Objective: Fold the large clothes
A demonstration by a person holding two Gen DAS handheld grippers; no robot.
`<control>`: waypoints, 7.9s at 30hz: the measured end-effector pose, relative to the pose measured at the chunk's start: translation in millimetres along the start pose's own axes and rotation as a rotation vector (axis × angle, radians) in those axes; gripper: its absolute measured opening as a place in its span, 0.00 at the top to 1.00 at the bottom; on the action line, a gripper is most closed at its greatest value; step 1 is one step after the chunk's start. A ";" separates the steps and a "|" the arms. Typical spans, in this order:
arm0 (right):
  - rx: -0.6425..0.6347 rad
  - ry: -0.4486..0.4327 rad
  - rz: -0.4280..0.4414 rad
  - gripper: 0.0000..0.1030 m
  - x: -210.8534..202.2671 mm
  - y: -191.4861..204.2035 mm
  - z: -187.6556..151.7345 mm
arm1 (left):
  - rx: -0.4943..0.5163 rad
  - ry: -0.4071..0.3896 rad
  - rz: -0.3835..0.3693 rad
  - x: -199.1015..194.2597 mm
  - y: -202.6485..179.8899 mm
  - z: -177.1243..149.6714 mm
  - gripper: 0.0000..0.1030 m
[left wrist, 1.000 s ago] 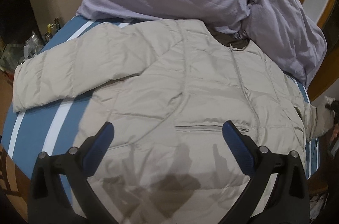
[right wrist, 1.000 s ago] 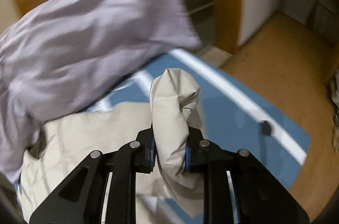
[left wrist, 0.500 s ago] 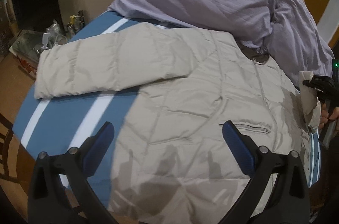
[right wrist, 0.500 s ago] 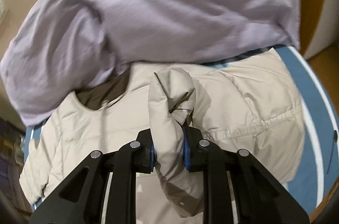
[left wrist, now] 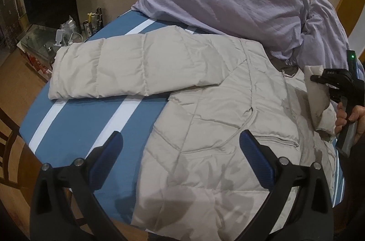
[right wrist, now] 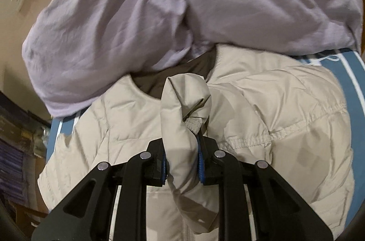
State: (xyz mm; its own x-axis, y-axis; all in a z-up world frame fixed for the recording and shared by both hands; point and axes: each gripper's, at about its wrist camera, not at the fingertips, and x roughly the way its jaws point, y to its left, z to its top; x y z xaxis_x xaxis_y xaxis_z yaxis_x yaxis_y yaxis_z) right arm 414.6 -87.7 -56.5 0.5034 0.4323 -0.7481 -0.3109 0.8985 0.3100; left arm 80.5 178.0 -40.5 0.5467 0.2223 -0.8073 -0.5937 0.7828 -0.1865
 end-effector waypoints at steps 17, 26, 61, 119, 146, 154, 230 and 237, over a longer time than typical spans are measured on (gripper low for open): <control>-0.067 0.084 0.013 0.59 23.2 20.3 -17.4 | -0.029 0.002 0.020 2.6 11.9 4.6 0.02; -0.051 -0.002 -0.103 0.54 8.9 -15.0 -9.9 | -0.075 0.000 0.044 12.6 39.8 19.7 0.02; -0.216 0.004 -0.176 0.26 8.7 18.3 -72.2 | -0.419 0.045 0.257 75.3 232.5 82.6 0.02; 0.081 -0.054 -0.199 0.26 -66.0 -131.9 -104.2 | 0.174 -0.129 -0.421 -13.8 -134.2 160.2 0.85; 0.110 -0.035 -0.231 0.26 -61.5 -151.6 -117.3 | 0.365 0.218 -0.330 115.3 -252.0 63.1 0.77; 0.095 -0.047 -0.219 0.26 -63.4 -142.5 -111.8 | 0.380 0.187 -0.373 99.5 -251.5 65.6 0.50; 0.102 0.105 -0.180 0.36 -153.4 -212.3 -200.0 | 0.185 0.218 -0.140 35.4 43.4 -51.5 0.26; 0.165 0.118 -0.152 0.36 -155.6 -233.6 -220.2 | 0.165 0.239 -0.152 38.4 45.8 -63.9 0.26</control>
State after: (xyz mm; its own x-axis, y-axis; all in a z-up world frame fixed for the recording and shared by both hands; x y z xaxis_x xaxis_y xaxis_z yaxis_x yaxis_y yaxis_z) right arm 231.3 -381.7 -141.7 0.4340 0.2878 -0.8537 -0.0978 0.9571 0.2729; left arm 36.5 185.2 -115.8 0.4562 -0.0313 -0.8893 -0.4014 0.8847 -0.2371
